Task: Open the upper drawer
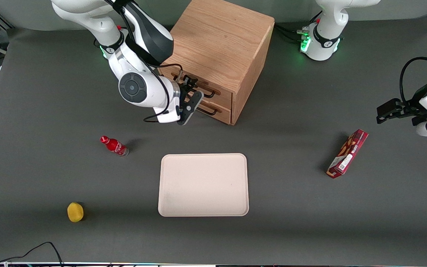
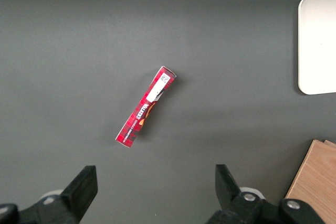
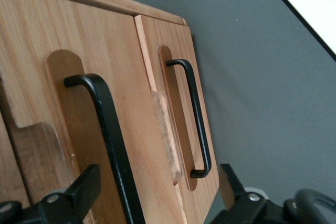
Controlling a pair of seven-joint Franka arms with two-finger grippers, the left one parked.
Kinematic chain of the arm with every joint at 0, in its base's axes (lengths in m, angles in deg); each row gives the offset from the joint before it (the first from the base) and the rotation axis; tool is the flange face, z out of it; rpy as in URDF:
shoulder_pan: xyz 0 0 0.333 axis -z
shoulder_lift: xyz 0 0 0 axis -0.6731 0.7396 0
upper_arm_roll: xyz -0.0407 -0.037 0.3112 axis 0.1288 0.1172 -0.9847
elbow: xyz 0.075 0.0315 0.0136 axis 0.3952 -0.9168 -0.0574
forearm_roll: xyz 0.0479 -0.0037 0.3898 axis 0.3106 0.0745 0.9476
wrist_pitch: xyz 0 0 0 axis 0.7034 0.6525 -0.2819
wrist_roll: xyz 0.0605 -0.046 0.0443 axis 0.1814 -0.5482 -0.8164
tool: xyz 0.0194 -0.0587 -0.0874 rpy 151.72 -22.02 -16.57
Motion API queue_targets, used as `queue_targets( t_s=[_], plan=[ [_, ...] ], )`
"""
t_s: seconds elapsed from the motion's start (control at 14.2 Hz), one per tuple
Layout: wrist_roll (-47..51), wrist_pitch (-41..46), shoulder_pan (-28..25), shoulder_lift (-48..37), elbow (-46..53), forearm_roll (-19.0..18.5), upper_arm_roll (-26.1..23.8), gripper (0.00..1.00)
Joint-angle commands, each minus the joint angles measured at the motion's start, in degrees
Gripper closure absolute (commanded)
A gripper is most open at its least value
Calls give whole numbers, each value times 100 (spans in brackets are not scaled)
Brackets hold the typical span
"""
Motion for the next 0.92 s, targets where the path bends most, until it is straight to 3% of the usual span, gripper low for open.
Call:
queue_targets(
  t_s=[0.0, 0.85],
  plan=[
    [100, -205, -38, -186, -227, 60, -21, 0],
    [91, -706, -38, -169, -535, 51, -56, 0]
  ],
)
